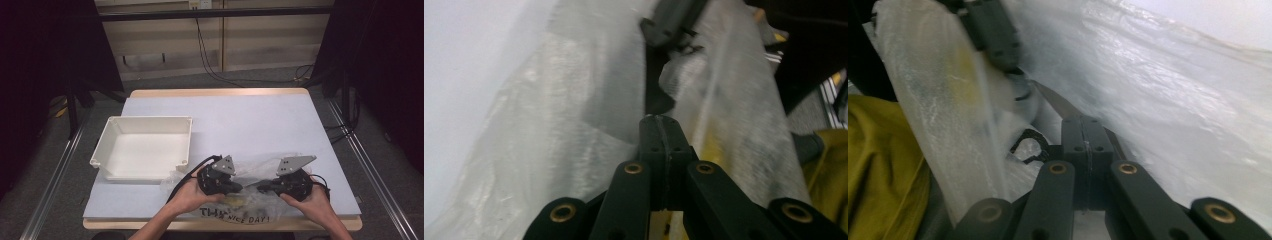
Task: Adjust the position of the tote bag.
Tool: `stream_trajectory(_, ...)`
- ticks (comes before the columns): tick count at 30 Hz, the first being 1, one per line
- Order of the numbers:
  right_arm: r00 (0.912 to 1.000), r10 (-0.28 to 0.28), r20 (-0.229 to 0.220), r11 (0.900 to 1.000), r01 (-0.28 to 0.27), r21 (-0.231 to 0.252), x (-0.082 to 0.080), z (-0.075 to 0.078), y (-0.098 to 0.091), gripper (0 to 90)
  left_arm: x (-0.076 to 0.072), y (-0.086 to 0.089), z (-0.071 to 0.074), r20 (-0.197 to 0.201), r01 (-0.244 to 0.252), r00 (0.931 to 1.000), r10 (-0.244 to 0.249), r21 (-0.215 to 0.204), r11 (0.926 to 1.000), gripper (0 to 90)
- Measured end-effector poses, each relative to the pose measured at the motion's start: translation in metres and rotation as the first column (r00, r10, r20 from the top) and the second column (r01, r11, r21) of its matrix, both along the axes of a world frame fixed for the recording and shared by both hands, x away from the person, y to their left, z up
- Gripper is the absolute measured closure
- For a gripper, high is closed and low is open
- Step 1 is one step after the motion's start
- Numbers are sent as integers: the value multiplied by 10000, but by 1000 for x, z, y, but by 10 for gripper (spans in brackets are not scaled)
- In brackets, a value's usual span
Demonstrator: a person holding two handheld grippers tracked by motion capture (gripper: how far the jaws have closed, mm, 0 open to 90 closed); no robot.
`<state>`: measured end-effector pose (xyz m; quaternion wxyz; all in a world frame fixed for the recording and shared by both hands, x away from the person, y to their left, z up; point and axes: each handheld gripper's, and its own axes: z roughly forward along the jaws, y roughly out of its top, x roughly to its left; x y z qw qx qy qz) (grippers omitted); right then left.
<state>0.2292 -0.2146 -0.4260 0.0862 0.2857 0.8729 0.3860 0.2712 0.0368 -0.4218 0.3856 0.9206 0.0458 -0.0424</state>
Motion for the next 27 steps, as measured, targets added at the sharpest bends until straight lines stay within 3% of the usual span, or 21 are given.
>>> stream_trajectory(1, 10000, -15, -60, 10000, 15, 41, 1, 0, -1, 900, -2, 1, 0, 159, -54, 9999, 51, 198, 9998, 900)
stream_trajectory(3, 9999, -89, -79, 9999, 89, 73, 2, -1, -3, 900, -2, 3, -1, 91, -130, 9999, 127, 237, 9996, 900)
stream_trajectory(6, 10000, -89, -20, 10000, 89, -39, 2, 0, -2, 900, -2, 5, -1, 317, -356, 9989, 346, 337, 9988, 900)
stream_trajectory(8, 10000, -74, 4, 9998, 74, -157, 1, 1, -1, 900, -2, 7, 1, 459, -574, 9973, 567, 132, 9983, 900)
stream_trajectory(10, 10000, -78, 13, 9999, 79, -150, 0, 1, -2, 900, 1, 10, 3, 477, -697, 9965, 685, 246, 9973, 900)
stream_trajectory(11, 9999, -106, 18, 9999, 106, -136, 0, 1, -3, 900, 3, 12, 4, 358, -745, 9966, 743, 37, 9972, 900)
stream_trajectory(14, 9999, -127, -24, 9999, 127, -44, 0, 0, -4, 900, 4, 13, 2, 599, -878, 9946, 852, 430, 9952, 900)
stream_trajectory(16, 9998, -174, -3, 9997, 174, -155, -1, 1, -5, 900, 7, 16, 2, 542, -874, 9949, 851, 415, 9953, 900)
stream_trajectory(21, 9997, -223, -49, 9997, 222, -135, -4, 1, -10, 900, 17, 25, 4, 763, -1649, 9842, 1598, 659, 9841, 900)
stream_trajectory(27, 9998, -222, -3, 9994, 222, -262, -18, 2, -15, 900, 22, 28, 5, 908, -1706, 9824, 1631, 809, 9820, 900)
